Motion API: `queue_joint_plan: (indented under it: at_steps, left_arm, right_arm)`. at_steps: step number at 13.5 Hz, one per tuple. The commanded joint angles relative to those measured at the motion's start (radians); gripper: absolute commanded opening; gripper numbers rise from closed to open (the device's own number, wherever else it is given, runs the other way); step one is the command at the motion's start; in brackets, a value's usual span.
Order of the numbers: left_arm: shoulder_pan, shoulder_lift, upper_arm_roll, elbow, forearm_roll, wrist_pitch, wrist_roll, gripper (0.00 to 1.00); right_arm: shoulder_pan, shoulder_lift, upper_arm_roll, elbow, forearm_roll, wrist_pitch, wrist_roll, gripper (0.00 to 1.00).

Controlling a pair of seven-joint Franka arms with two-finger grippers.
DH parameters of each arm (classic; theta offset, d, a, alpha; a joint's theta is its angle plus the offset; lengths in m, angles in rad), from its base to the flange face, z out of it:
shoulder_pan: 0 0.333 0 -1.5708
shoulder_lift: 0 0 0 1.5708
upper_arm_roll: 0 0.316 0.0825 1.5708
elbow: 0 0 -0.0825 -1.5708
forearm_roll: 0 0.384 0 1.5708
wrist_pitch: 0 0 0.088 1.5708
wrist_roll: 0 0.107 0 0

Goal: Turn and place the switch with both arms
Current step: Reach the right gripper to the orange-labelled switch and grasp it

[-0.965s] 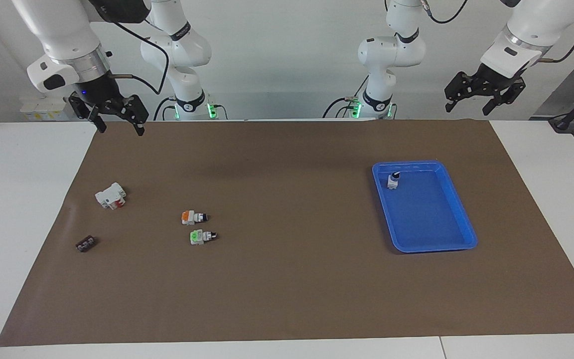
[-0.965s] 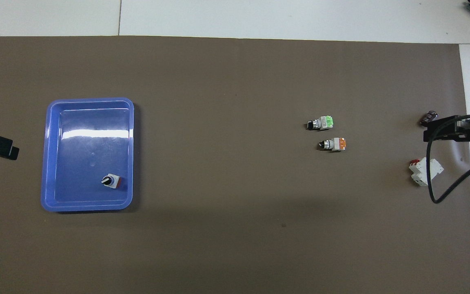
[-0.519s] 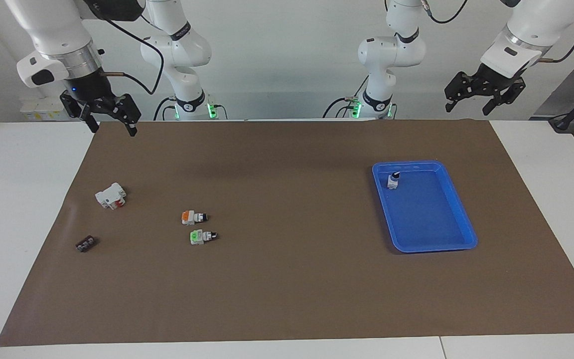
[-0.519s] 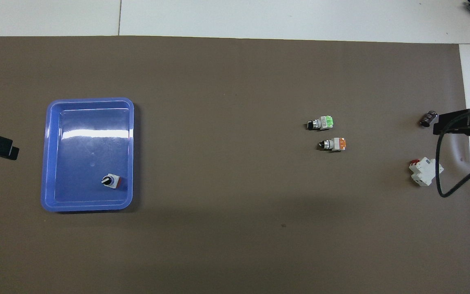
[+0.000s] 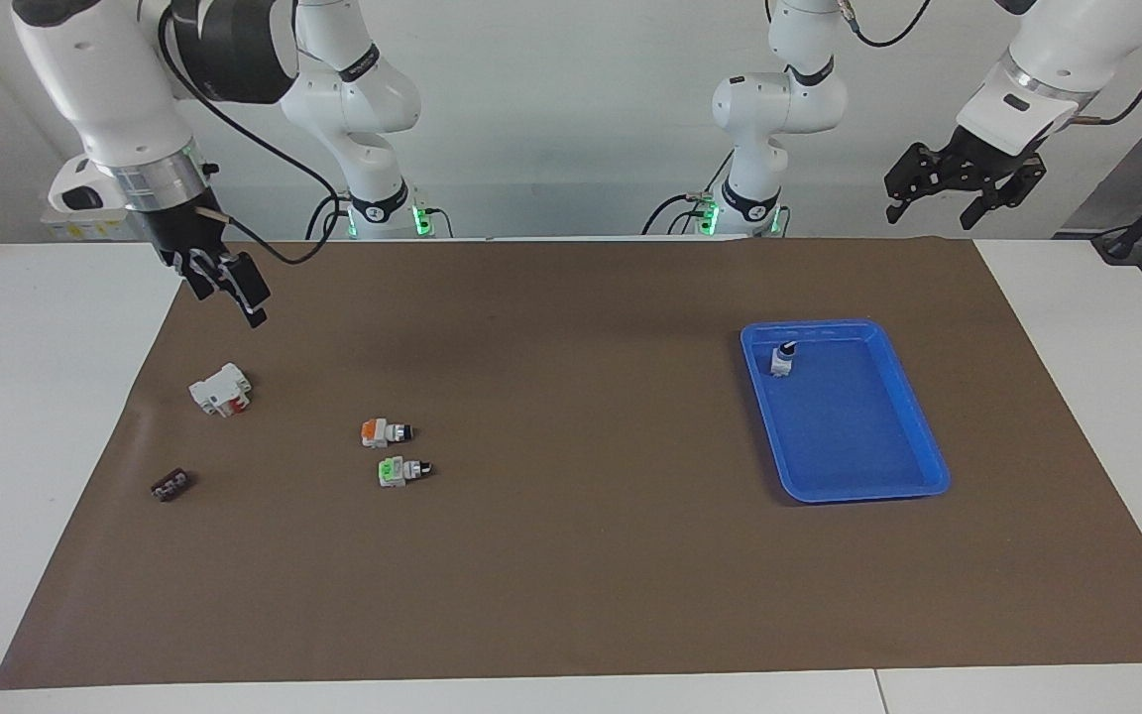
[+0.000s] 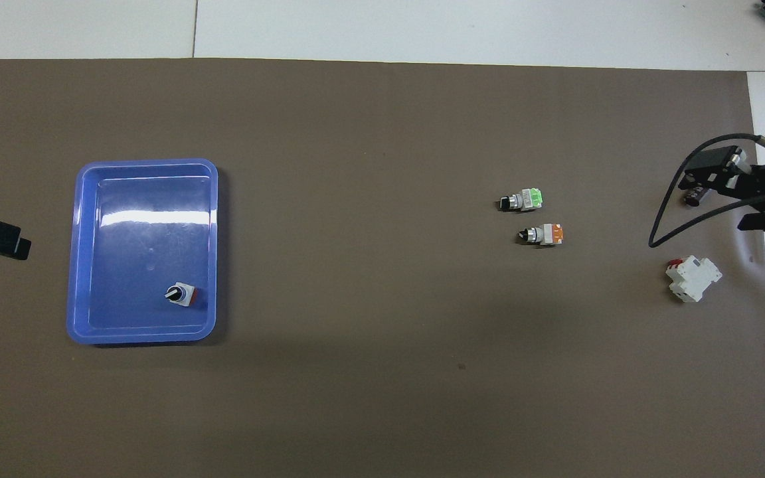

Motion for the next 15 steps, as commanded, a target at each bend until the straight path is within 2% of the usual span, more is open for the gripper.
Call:
queue_joint_plan:
  at_steps: [1,4,6,13,15]
  left_arm:
    - [0.001,-0.027,0.002,-0.030,0.014,-0.004,0.011,1.00]
    - [0.001,-0.027,0.002,-0.030,0.014,-0.004,0.011,1.00]
    - [0.001,-0.027,0.002,-0.030,0.014,-0.004,0.011,1.00]
    - [0.001,-0.027,0.002,-0.030,0.014,-0.004,0.011,1.00]
    - [0.001,-0.027,0.002,-0.030,0.014,-0.004,0.011,1.00]
  right_arm:
    - [0.054,0.105,0.009,-0.055,-0.017,0.147,0.225,1.00]
    - [0.100,0.260,0.007,-0.056,-0.029,0.293,0.425,1.00]
    - [0.126,0.300,0.007,-0.098,-0.029,0.352,0.484,1.00]
    - [0.165,0.227,0.009,-0.315,-0.029,0.396,0.551,1.00]
    - [0.160,0.228,0.009,-0.330,-0.029,0.449,0.544,1.00]
